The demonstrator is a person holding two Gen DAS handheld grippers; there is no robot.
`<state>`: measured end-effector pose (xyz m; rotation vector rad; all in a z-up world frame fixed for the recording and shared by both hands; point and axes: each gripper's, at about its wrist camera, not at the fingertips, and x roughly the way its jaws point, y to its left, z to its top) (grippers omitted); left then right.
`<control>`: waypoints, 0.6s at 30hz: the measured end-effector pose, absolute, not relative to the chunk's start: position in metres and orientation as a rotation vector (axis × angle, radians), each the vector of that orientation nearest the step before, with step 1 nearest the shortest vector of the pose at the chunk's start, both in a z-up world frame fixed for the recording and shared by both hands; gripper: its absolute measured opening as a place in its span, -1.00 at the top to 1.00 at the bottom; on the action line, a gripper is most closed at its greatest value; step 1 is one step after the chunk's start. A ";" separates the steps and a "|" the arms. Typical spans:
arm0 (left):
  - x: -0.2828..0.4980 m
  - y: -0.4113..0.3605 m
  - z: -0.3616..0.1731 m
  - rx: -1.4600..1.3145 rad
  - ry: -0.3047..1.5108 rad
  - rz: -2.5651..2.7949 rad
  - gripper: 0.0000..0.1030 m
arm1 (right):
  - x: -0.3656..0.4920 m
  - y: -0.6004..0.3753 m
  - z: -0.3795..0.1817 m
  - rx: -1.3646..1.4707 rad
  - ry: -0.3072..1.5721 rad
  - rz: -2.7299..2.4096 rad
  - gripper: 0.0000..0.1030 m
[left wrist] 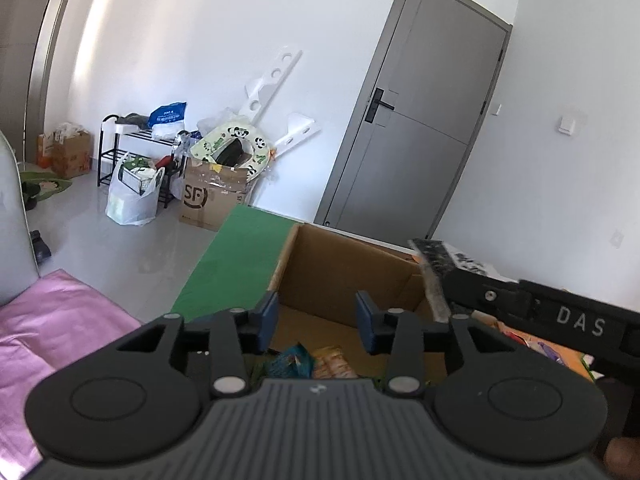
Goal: Organize snacks
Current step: 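Carry both packets over the cardboard box and open both grippers to drop them, then move both grippers back over the snack pile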
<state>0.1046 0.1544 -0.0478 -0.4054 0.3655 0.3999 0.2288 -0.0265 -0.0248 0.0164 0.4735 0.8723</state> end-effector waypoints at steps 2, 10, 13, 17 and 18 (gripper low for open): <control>0.102 0.154 -0.047 -0.414 0.369 0.395 0.16 | 0.227 -0.029 -0.025 0.034 0.477 0.863 -0.20; 0.103 0.141 -0.042 -0.415 0.363 0.367 -0.12 | 0.228 -0.070 -0.023 0.105 0.486 0.792 -0.37; 0.106 0.130 -0.040 -0.404 0.363 0.348 -0.25 | 0.229 -0.089 -0.026 0.121 0.498 0.761 -0.43; 0.111 0.113 -0.040 -0.387 0.367 0.311 -0.41 | 0.228 -0.112 -0.029 0.139 0.495 0.728 -0.58; 0.111 0.109 -0.040 -0.383 0.370 0.305 -0.44 | 0.227 -0.119 -0.030 0.142 0.494 0.720 -0.59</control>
